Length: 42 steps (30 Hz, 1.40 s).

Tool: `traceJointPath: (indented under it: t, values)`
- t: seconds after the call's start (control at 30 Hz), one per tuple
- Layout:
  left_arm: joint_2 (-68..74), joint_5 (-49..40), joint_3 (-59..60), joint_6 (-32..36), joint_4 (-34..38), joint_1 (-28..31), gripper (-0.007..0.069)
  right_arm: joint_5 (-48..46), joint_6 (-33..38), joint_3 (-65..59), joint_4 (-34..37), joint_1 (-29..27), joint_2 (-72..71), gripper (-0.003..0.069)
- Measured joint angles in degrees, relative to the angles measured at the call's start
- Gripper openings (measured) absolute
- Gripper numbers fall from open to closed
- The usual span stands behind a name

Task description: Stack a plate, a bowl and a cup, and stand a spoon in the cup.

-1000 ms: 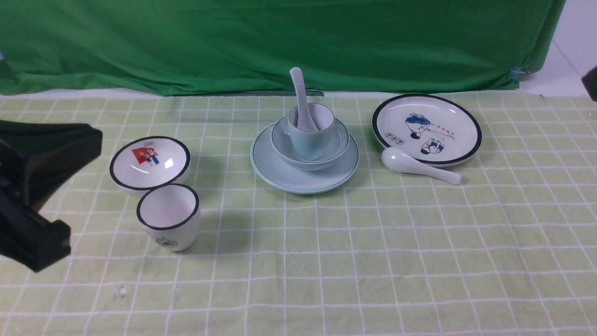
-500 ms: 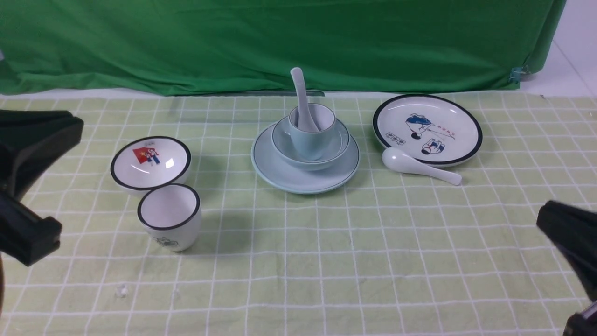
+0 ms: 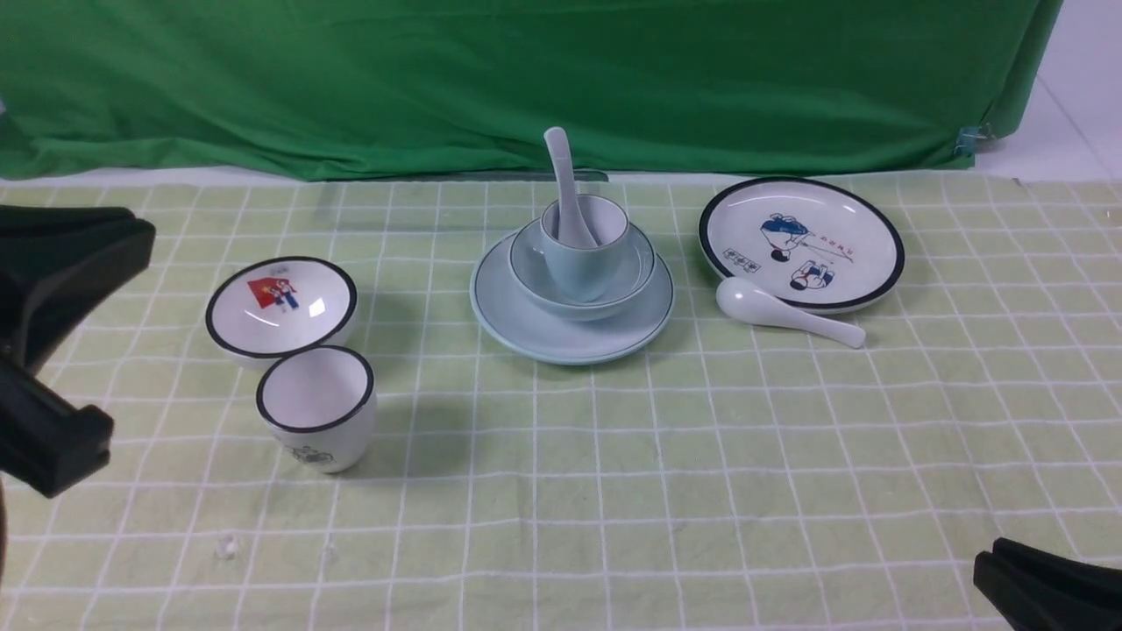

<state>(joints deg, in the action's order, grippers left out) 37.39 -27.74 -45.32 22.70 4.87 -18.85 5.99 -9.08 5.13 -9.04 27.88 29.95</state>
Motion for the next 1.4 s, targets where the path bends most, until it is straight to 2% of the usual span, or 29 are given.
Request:
traceJointPath:
  t: [0.13,0.37,0.4,0.5,0.6,0.9,1.4]
  values:
    - [0.0,0.0,0.0,0.0,-0.4,0.0,-0.003,5.1,-0.2,-4.6,0.0,-2.2,-5.9,0.012]
    - [0.0,0.2,0.0,0.0,-0.4,0.0,-0.003,-3.5,-5.7,-5.6,-0.1,-14.6,-26.6,0.0098]
    - [0.0,0.2,0.0,0.0,-0.4,0.0,-0.003,-3.7,-5.7,-5.6,-0.1,-15.0,-27.0,0.0096]
    - [-0.2,0.2,0.0,0.0,-0.4,0.0,-0.003,-5.6,-6.2,-5.6,-0.1,-21.4,-29.6,0.003]
    - [-0.2,0.2,0.0,0.0,-0.5,0.0,-0.003,-8.1,-6.3,-5.6,0.6,-23.6,-29.6,0.0011]
    - [-0.2,0.2,0.0,0.0,-0.6,0.0,-0.003,-17.9,-2.5,-5.6,5.0,-24.5,-29.6,0.0011]
    - [-0.2,0.2,0.0,0.0,-0.6,0.0,-0.003,-18.5,-1.8,-5.6,5.4,-24.5,-29.6,0.0038]
